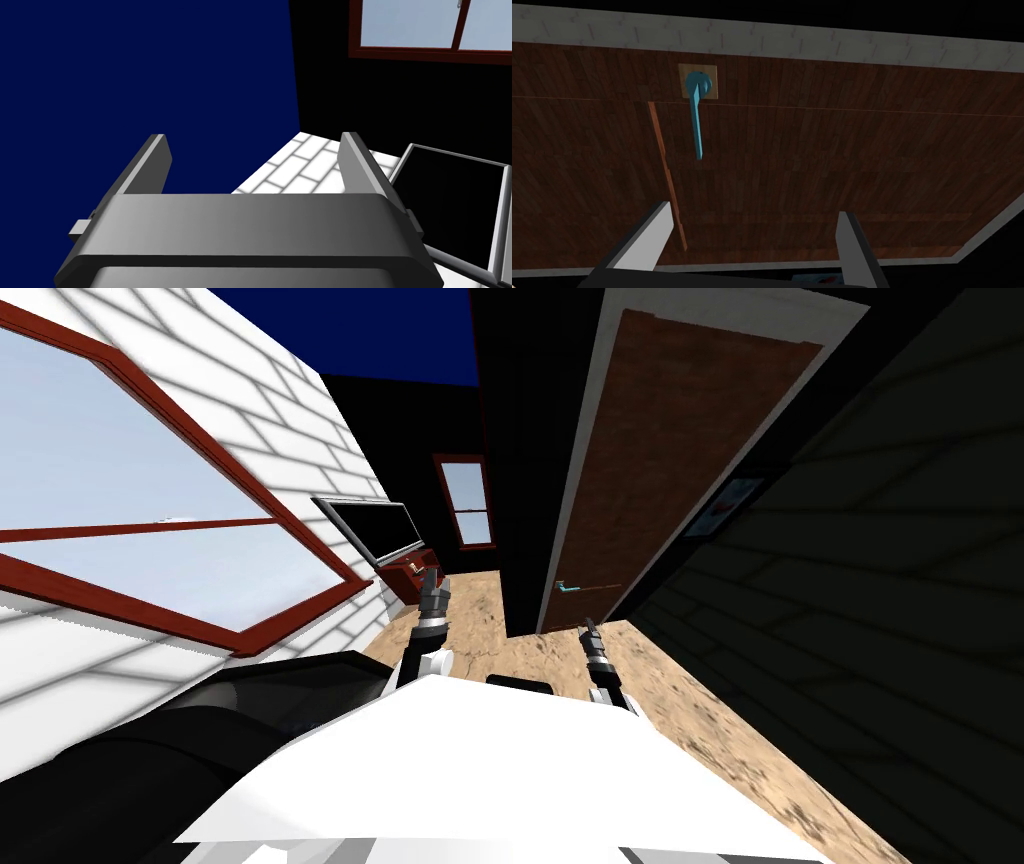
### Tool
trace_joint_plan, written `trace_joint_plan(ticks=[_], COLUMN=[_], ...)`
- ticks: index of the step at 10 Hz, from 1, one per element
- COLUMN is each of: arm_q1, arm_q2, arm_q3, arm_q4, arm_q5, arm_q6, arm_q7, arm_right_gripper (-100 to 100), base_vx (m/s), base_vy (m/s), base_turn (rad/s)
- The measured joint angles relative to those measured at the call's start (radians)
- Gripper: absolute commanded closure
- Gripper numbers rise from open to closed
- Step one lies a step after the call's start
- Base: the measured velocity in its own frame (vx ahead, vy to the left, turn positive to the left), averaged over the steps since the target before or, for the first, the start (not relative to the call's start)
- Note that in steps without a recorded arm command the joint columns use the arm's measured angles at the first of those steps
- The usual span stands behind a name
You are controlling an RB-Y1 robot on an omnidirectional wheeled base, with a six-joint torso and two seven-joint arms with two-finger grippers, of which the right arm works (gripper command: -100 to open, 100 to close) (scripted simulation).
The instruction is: Pull the door open
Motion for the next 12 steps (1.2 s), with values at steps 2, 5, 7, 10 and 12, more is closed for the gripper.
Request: trace_joint_plan(ticks=[2,5,7,10,12], arm_q1=[-0.013,-0.034,-0.047,-0.069,-0.077], arm_q2=[-0.005,-0.013,-0.016,-0.028,-0.032], arm_q3=[-0.005,-0.013,-0.018,-0.027,-0.031], arm_q4=[0.045,0.114,0.165,0.237,0.272], arm_q5=[0.001,0.001,0.002,0.002,0.003], arm_q6=[-0.017,-0.042,-0.061,-0.087,-0.099], arm_q7=[-0.007,-0.017,-0.023,-0.036,-0.043], arm_right_gripper=[-100,-100,-100,-100,-100], base_vx=[0.059,0.057,0.085,0.062,0.064], base_vy=[-0.090,-0.085,-0.122,-0.097,-0.115], base_turn=[0.161,0.139,0.229,0.132,0.140])
